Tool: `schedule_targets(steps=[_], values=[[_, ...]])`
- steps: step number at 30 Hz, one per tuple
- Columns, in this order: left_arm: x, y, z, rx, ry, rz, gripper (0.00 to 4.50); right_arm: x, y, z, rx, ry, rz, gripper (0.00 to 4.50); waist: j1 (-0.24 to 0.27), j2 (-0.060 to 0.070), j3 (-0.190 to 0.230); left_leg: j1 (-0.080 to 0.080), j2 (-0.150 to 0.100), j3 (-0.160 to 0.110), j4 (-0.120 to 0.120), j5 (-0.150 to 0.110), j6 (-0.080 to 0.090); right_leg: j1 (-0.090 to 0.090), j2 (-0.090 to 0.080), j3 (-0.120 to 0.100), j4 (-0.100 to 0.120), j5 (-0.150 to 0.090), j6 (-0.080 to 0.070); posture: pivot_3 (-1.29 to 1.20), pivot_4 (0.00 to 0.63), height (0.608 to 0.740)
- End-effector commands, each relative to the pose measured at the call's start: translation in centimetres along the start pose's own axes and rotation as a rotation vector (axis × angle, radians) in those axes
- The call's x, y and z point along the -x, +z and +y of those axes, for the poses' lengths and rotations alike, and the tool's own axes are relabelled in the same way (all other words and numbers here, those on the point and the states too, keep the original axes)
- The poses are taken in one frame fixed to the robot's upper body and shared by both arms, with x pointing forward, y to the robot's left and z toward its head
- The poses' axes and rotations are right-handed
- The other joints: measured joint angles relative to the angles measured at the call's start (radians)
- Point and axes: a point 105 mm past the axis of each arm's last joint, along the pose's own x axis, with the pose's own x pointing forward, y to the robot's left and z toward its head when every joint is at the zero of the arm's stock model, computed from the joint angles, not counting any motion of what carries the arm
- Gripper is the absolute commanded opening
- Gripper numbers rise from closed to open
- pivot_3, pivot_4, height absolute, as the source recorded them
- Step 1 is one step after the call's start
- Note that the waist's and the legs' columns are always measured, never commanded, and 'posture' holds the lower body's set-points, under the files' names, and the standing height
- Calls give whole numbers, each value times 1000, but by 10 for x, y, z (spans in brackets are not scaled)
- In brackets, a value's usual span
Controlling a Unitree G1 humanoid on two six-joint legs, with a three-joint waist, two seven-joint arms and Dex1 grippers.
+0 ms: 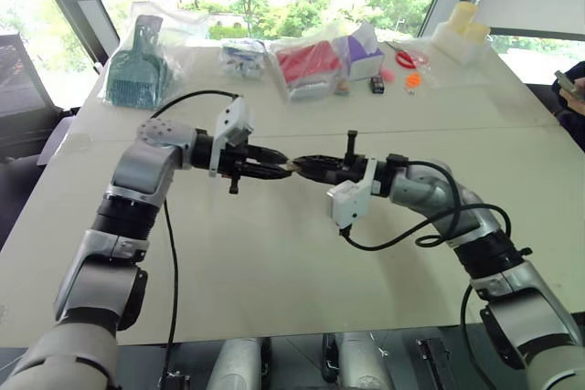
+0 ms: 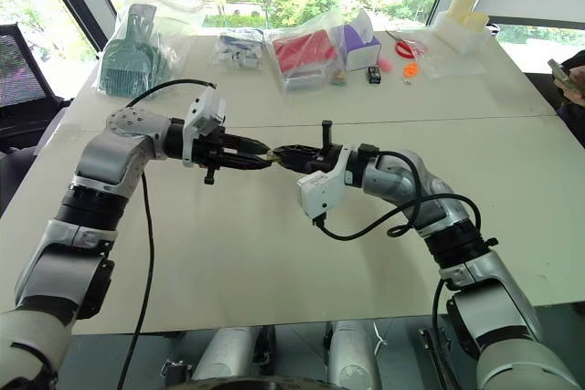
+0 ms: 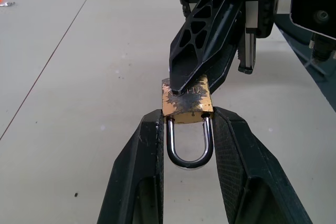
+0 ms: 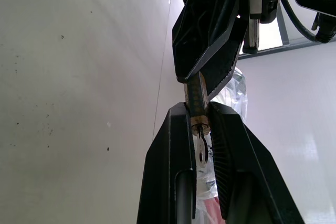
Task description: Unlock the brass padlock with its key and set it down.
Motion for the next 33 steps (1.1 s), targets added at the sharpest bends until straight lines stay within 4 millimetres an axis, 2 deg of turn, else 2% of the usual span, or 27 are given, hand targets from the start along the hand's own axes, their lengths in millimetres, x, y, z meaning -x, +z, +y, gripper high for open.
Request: schedule_targets(steps=[1,6,8,9,13,14,15,20,21,26,30,33], values=[[-3,13,-6,-66,-30,-20,742,-2,7,-19,31,-71,-34,44,0,0,0,0,0,0,0,0,0,0,0,0,0,0,0,0,150,740],[-1,6,2,-128,32,21,742,1,1,-16,3,-56,-5,44,0,0,0,0,0,0,0,0,0,0,0,0,0,0,0,0,150,740],[3,4,4,-129,45,30,1765,2,-1,-16,2,-52,4,0,-1,0,0,0,0,0,0,0,0,0,0,0,0,0,0,0,150,740],[4,4,4,-126,49,31,2096,2,-1,-16,-1,-52,8,0,-1,0,0,0,0,0,0,0,0,0,0,0,0,0,0,0,150,740],[9,5,5,-125,63,24,4027,3,-3,-16,-5,-50,17,0,-1,0,0,0,0,0,0,0,0,0,0,0,0,0,0,0,150,740],[10,5,5,-125,65,24,4363,3,-4,-16,-7,-50,19,0,0,0,0,0,0,0,0,0,0,0,0,0,0,0,0,0,150,740],[13,7,5,-119,69,16,4477,3,-5,-16,-11,-49,21,0,0,0,0,0,0,0,0,0,0,0,0,0,0,0,0,0,150,740],[20,21,11,-96,111,-59,4477,3,-5,-16,-14,-46,25,0,-1,0,0,0,0,0,0,0,0,0,0,0,0,0,0,0,150,740],[21,23,12,-93,118,-68,3944,3,-5,-16,-14,-46,25,0,-1,0,0,0,0,0,0,0,0,0,0,0,0,0,0,0,150,740],[22,30,11,-50,114,-104,1896,4,-6,-16,-16,-43,27,0,-1,0,0,0,0,0,0,0,0,0,0,0,0,0,0,0,150,740],[17,23,7,-55,94,-72,165,4,-6,-17,-15,-42,27,0,-1,0,0,0,0,0,0,0,0,0,0,0,0,0,0,0,150,740],[13,16,3,-56,75,-50,38,4,-6,-17,-15,-42,27,0,-1,0,0,0,0,0,0,0,0,0,0,0,0,0,0,0,150,740]])
